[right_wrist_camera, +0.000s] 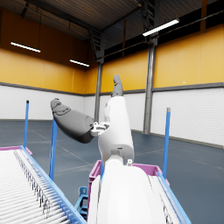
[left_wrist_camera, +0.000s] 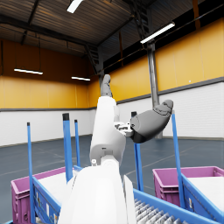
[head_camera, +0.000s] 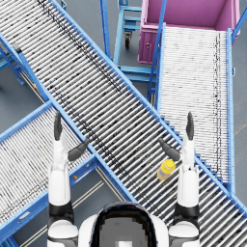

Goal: Pick up the oil and place it on the left assembly line, put the cola on the right, and keep Sprite still

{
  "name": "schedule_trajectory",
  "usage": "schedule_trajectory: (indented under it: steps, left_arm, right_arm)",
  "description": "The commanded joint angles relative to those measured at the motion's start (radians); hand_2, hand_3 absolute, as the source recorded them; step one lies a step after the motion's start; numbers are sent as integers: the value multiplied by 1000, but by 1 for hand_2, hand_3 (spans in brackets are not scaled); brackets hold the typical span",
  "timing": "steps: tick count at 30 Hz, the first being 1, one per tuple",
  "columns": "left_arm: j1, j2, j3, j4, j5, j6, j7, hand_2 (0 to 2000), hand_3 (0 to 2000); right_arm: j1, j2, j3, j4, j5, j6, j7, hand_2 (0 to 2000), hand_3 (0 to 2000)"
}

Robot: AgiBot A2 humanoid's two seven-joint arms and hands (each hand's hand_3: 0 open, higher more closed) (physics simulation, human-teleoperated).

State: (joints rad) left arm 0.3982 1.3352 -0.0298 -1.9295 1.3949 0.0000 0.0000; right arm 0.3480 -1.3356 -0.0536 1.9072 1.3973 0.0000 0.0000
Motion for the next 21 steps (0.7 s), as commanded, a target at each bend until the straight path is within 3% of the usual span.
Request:
schedule_trajectory:
  steps: [1,21]
  left_arm:
    - [9,2,5,2,0,0,0,0,0]
    - [3,22,-20,-16,0,0,0,0,0]
  right_arm:
    - [13,-1,-7,-4,0,0,0,0,0]
    - [-1,-20,-15,16,0,0,0,0,0]
